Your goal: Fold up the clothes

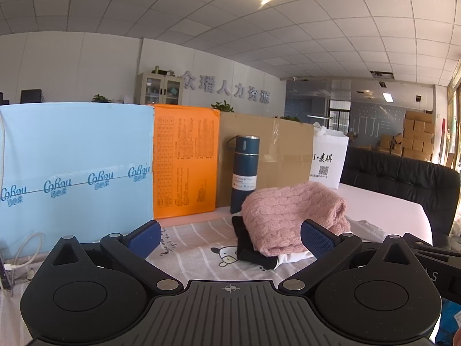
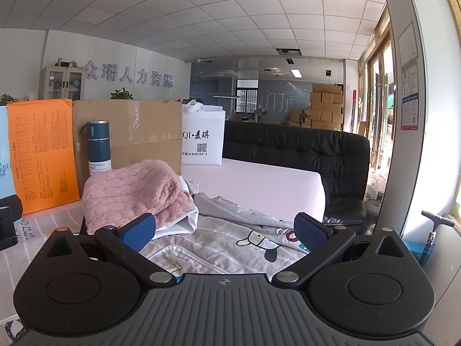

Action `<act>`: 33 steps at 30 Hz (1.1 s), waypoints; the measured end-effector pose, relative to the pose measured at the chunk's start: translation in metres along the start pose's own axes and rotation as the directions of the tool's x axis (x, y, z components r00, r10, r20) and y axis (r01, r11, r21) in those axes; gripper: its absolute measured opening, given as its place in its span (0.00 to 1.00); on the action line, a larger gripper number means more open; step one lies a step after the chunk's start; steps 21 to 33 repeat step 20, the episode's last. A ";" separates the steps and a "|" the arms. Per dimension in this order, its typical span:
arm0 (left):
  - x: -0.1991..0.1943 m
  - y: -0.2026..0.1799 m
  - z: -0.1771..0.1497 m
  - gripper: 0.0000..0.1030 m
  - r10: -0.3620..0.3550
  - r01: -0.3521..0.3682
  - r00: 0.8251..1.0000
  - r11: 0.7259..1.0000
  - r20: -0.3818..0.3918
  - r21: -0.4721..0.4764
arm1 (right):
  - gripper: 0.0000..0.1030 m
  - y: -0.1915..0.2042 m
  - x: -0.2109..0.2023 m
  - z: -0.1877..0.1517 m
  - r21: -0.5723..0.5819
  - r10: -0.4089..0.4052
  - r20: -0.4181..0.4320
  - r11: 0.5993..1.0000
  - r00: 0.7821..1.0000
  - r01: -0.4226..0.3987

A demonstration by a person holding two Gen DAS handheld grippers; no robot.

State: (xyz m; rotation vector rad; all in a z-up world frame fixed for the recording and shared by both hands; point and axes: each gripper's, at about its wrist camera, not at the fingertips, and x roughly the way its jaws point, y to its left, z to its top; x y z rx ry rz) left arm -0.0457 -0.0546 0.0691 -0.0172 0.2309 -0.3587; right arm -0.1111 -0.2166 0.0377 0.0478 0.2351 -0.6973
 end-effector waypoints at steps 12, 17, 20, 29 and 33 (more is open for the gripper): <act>0.002 0.000 -0.001 1.00 -0.008 0.008 1.000 1.000 -0.005 0.002 | 1.00 0.002 -0.001 0.001 -0.003 0.007 0.002 1.000 1.000 -0.007; 0.005 0.001 -0.002 1.00 -0.010 0.010 1.000 1.000 -0.013 0.004 | 1.00 0.002 0.000 0.000 -0.003 0.009 -0.002 1.000 1.000 -0.009; 0.006 -0.001 -0.003 1.00 -0.010 0.010 1.000 1.000 -0.016 0.004 | 1.00 0.001 0.001 0.000 -0.002 0.010 -0.004 1.000 1.000 -0.010; 0.006 -0.001 -0.003 1.00 -0.010 0.010 1.000 1.000 -0.016 0.004 | 1.00 0.001 0.001 0.000 -0.002 0.010 -0.004 1.000 1.000 -0.010; 0.006 -0.001 -0.003 1.00 -0.010 0.010 1.000 1.000 -0.016 0.004 | 1.00 0.001 0.001 0.000 -0.002 0.010 -0.004 1.000 1.000 -0.010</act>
